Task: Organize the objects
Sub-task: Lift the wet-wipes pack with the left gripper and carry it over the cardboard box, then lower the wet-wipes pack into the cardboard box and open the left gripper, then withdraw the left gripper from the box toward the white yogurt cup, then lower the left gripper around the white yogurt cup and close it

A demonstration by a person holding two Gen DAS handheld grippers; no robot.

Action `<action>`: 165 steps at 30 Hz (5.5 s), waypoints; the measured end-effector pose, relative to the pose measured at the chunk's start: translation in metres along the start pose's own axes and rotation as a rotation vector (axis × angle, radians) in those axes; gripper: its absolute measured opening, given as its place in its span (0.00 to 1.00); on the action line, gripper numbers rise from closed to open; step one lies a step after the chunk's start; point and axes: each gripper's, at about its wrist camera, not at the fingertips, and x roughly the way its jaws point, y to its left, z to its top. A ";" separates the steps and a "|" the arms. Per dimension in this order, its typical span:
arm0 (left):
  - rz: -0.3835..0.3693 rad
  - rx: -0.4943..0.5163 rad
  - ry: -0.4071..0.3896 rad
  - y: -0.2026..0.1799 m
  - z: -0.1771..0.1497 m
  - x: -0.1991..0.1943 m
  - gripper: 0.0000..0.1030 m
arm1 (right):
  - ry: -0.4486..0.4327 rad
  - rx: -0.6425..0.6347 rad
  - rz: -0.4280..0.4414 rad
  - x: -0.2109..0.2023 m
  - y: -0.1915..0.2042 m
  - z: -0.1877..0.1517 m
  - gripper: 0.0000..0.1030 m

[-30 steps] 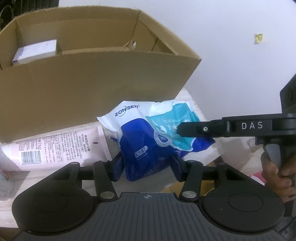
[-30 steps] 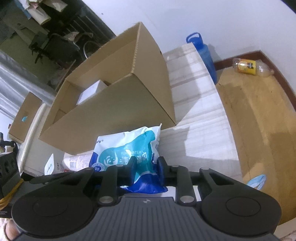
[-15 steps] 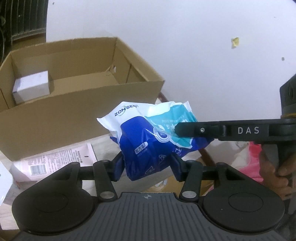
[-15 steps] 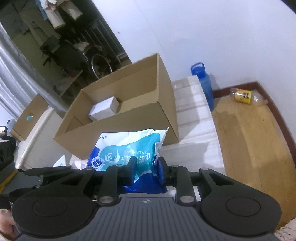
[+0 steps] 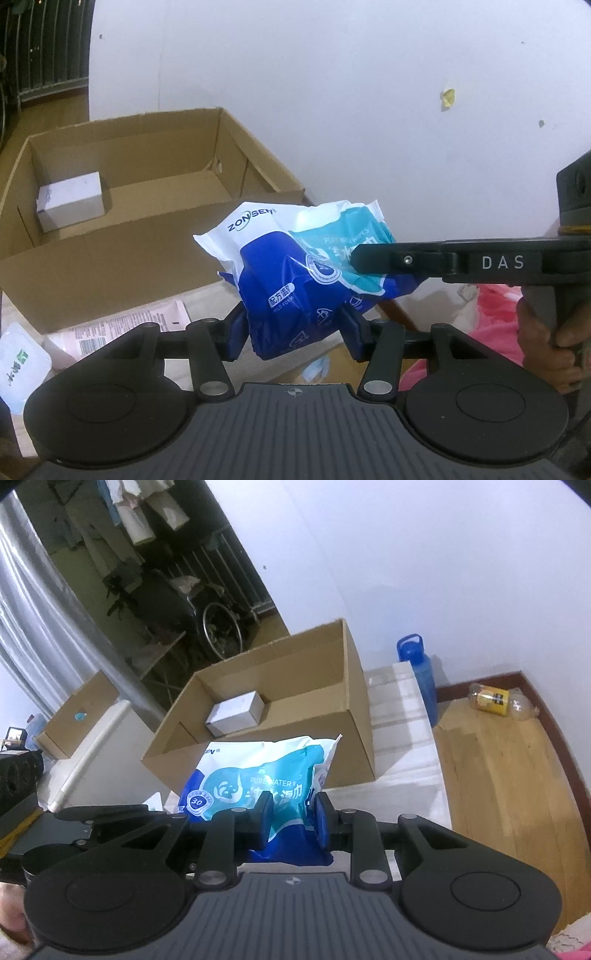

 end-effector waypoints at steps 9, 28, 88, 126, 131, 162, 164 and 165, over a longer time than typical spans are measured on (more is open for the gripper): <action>-0.002 0.008 -0.029 -0.001 0.004 -0.010 0.49 | -0.031 -0.020 0.005 -0.009 0.010 0.006 0.26; 0.005 0.011 -0.056 -0.001 0.004 -0.019 0.49 | -0.050 -0.039 0.012 -0.013 0.015 0.012 0.26; 0.188 0.089 0.265 0.163 0.134 0.149 0.53 | 0.167 0.011 -0.165 0.247 0.012 0.140 0.26; 0.396 0.323 0.142 0.131 0.128 0.011 0.49 | -0.065 -0.054 -0.191 0.185 0.041 0.151 0.41; 0.377 0.244 0.074 0.119 0.105 -0.040 0.56 | -0.119 -0.051 -0.137 0.140 0.051 0.146 0.41; 0.421 -0.039 0.005 0.133 -0.062 -0.055 0.94 | 0.139 0.085 -0.041 0.078 0.048 -0.018 0.43; 0.419 -0.031 0.004 0.135 -0.065 -0.050 0.96 | 0.144 0.075 -0.042 0.084 0.056 -0.019 0.46; 0.429 -0.030 0.000 0.136 -0.066 -0.047 0.96 | 0.143 0.067 -0.040 0.088 0.060 -0.019 0.48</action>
